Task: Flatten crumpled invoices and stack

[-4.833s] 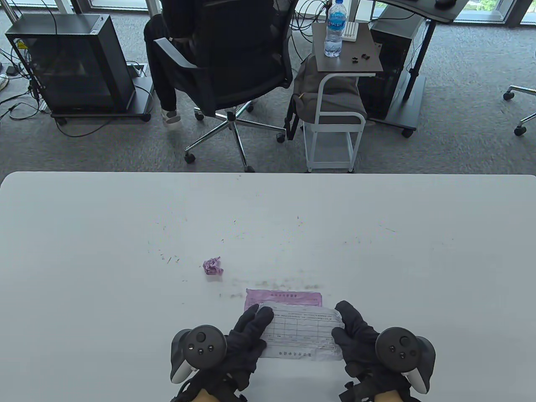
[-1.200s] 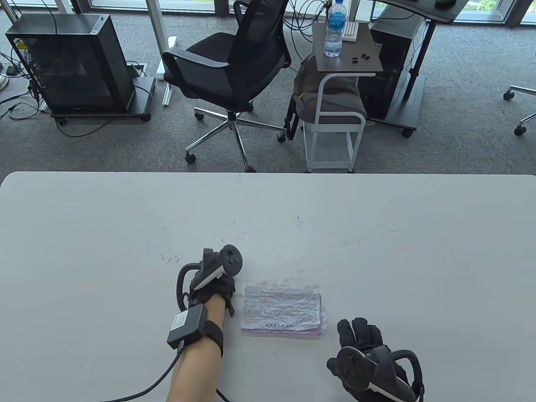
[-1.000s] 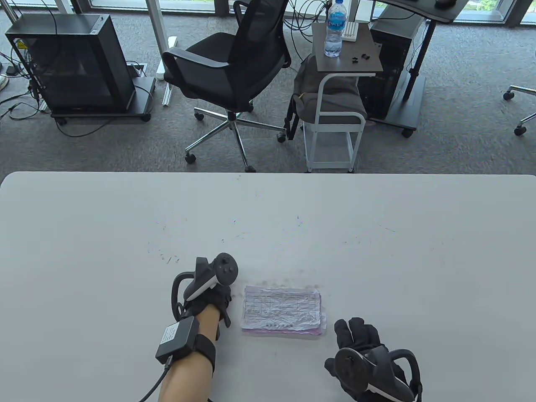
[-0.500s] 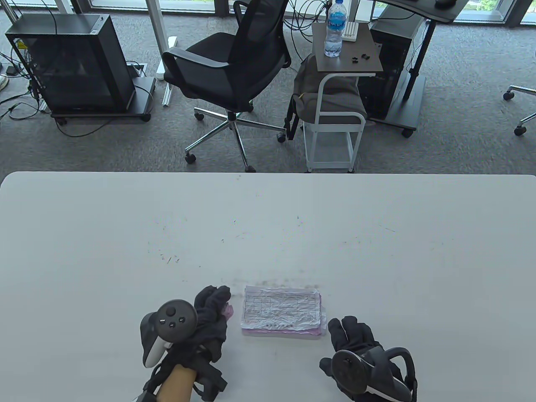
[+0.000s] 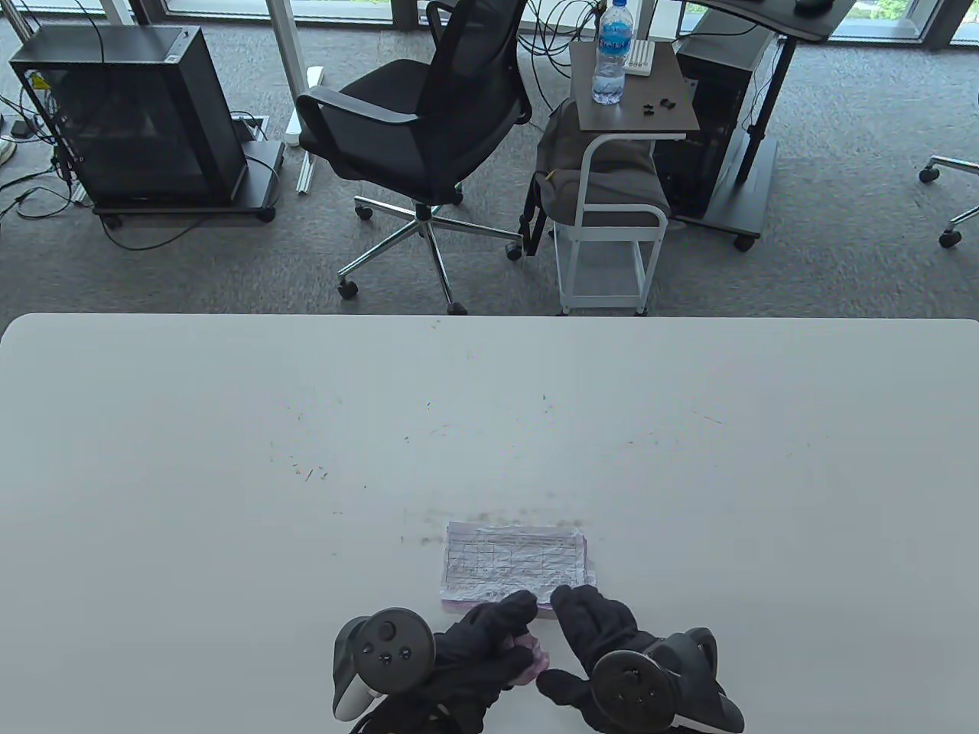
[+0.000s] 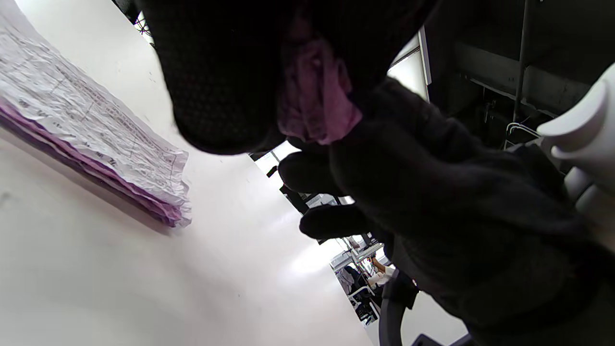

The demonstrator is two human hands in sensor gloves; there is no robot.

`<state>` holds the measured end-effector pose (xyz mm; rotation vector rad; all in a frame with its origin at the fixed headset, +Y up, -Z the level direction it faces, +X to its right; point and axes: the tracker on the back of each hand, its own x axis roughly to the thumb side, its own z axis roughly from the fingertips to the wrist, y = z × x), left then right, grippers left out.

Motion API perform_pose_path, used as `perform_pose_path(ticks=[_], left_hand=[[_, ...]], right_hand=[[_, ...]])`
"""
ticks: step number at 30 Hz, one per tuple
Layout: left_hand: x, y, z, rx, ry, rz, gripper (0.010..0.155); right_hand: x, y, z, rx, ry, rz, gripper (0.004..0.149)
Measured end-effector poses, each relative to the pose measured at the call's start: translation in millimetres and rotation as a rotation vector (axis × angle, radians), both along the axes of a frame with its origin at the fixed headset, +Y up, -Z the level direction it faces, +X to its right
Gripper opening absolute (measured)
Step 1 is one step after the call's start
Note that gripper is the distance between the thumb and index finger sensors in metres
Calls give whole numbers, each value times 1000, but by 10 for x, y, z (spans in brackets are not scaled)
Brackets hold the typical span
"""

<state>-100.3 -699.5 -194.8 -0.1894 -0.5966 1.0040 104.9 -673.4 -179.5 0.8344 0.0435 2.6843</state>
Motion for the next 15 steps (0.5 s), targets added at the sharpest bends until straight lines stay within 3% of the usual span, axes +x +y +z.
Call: perform_pose_path(ticks=[3,6,9,11,15], left_hand=[[-53,-6,18,13,63,36,53],[-132,-41,4,-16,82,99,51],[-148,-88,-2,-96,48,157,58],[-124,-98,3,-125,-7,171,62],[-35,-96,15,-109,-51,116,65]], right_hand=[[-120,48,-42,-35,-1,-29,85],[-158,-3,-66,-62,-9,-185,77],[-115,-138,-59,-58,-64,-344,68],[-74,-169,-73,-121,-78,-369,63],[-22,-218,-58,-47,-84,-366,51]])
